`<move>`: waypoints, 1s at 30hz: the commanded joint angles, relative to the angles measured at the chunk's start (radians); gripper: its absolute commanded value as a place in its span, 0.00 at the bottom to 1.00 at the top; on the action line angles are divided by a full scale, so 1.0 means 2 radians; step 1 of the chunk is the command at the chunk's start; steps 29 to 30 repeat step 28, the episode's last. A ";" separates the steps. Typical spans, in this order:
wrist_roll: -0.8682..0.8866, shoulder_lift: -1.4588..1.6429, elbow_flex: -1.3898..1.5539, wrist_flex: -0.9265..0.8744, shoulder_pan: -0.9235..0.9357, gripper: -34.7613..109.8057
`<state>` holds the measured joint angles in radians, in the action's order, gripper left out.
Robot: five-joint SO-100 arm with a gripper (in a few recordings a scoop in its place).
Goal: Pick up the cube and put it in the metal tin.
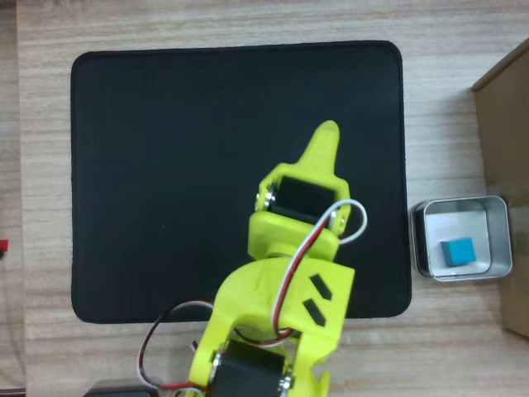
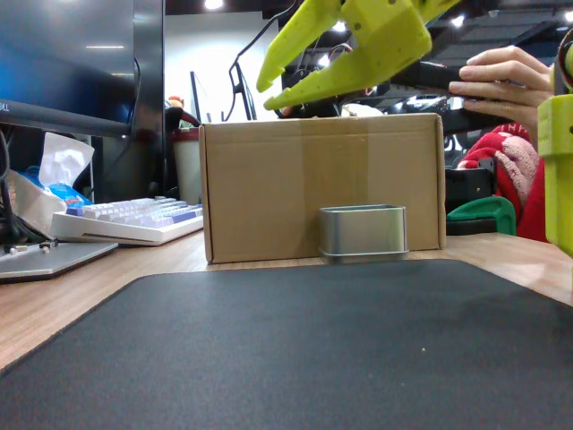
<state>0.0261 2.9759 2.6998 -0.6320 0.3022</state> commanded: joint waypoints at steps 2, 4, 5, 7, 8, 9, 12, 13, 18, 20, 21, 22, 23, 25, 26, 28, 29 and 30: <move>0.006 0.044 0.037 0.010 -0.025 0.24; 0.005 0.071 0.060 0.007 -0.048 0.24; -0.001 0.084 0.070 0.002 -0.058 0.24; -0.007 0.101 0.089 0.002 -0.071 0.24; -0.015 0.111 0.099 0.002 -0.077 0.24; -0.024 0.125 0.113 0.002 -0.084 0.24; -0.041 0.156 0.150 0.002 -0.096 0.24; -0.044 0.169 0.160 0.002 -0.097 0.24; -0.049 0.193 0.200 -0.002 -0.095 0.24; -0.051 0.193 0.200 -0.018 -0.097 0.24; -0.054 0.193 0.200 -0.021 -0.099 0.24; -0.058 0.193 0.200 -0.043 -0.100 0.24; -0.059 0.193 0.200 -0.057 -0.100 0.24; -0.061 0.194 0.200 -0.091 -0.120 0.24; -0.063 0.194 0.200 -0.097 -0.124 0.24; -0.062 0.194 0.200 -0.097 -0.123 0.24; -0.062 0.194 0.200 -0.097 -0.123 0.24; -0.062 0.194 0.200 -0.097 -0.123 0.24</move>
